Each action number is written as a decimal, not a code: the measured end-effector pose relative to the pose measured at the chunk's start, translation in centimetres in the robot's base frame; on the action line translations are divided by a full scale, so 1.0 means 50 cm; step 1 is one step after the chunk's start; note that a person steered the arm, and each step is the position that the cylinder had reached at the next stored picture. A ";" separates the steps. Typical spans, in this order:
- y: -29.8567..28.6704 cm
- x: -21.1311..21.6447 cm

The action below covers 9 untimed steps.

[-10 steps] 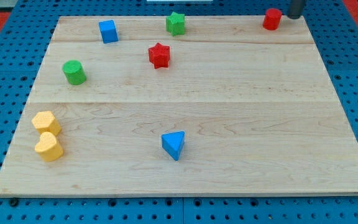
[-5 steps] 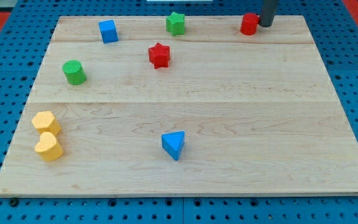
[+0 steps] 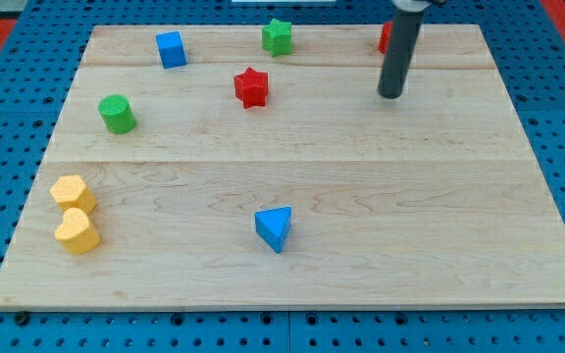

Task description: Move the green circle towards the red star

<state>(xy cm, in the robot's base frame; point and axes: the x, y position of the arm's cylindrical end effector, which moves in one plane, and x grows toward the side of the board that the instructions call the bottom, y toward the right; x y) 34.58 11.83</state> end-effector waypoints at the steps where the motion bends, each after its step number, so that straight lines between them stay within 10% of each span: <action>1: -0.084 0.060; 5: 0.204 -0.031; 9: 0.200 -0.016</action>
